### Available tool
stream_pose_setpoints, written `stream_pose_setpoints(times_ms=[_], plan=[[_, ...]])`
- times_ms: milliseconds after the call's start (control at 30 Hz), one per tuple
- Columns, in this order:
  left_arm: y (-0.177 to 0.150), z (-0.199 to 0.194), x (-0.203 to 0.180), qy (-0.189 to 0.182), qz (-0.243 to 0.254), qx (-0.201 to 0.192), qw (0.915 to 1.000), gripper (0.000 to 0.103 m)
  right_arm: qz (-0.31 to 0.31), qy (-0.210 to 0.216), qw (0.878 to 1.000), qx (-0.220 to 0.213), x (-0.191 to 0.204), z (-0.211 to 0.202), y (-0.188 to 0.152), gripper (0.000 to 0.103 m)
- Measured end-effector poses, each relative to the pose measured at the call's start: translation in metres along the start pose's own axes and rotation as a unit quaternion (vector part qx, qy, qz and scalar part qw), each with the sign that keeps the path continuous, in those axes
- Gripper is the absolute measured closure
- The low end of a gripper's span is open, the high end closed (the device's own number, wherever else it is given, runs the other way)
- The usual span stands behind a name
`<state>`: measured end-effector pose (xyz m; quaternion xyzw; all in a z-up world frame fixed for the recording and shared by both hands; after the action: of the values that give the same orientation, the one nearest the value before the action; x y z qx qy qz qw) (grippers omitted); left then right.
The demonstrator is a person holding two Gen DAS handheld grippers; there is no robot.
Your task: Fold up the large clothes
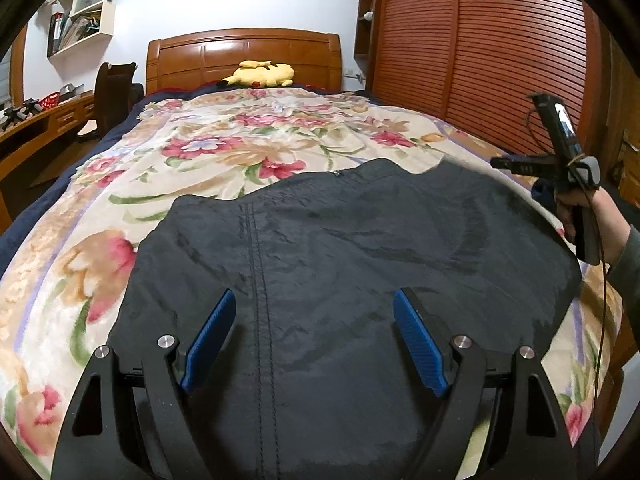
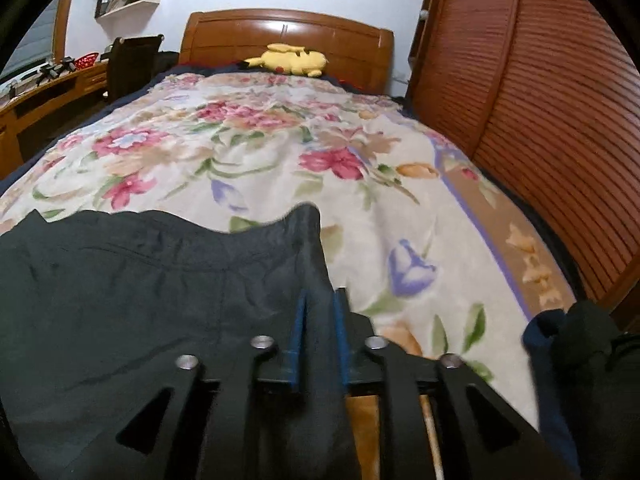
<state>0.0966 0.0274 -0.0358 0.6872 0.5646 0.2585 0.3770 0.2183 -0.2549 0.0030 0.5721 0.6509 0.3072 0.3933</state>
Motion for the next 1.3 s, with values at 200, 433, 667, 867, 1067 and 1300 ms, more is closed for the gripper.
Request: stream_pose_setpoints(times_ms=[200,433,667,867,1067,1300], plan=[[-0.005,-0.006,-0.006,-0.009,0.008,0.004,0.9999,0.021,-0.020,0.050,0.998,-0.017,0.023,-0.039,-0.018,0.048],[-0.010,-0.001,-0.009,-0.006,0.016,0.018,0.9997,0.021,-0.067,0.126,0.990,-0.007,0.072,-0.071,-0.063,0.048],[-0.016,0.011,-0.002,0.001,0.007,0.041,0.9991,0.021,-0.085,0.174,0.981,-0.004,0.095,-0.095,-0.079,0.048],[-0.019,0.012,-0.002,0.004,0.005,0.046,0.9989,0.021,-0.101,0.194,0.976,0.004,0.099,-0.103,-0.079,0.048],[-0.019,0.012,0.001,0.005,0.001,0.045,0.9990,0.021,-0.103,0.183,0.978,0.009,0.098,-0.078,-0.051,0.048],[-0.017,0.011,0.004,-0.006,-0.007,0.045,0.9989,0.021,-0.091,0.181,0.977,0.063,0.111,-0.006,0.001,0.048]])
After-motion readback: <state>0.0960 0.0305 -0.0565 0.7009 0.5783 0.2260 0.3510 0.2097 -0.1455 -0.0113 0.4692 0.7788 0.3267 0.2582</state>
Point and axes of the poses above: each gripper's, at about its wrist camera, not at the fingertips, and z roughly the way its jaws point, x to its left, y to its top, the point moved 4 cm from there along z, roughly the way its jaws point, and after that the axes turned 1 degree about z, right-handed, at the moved point
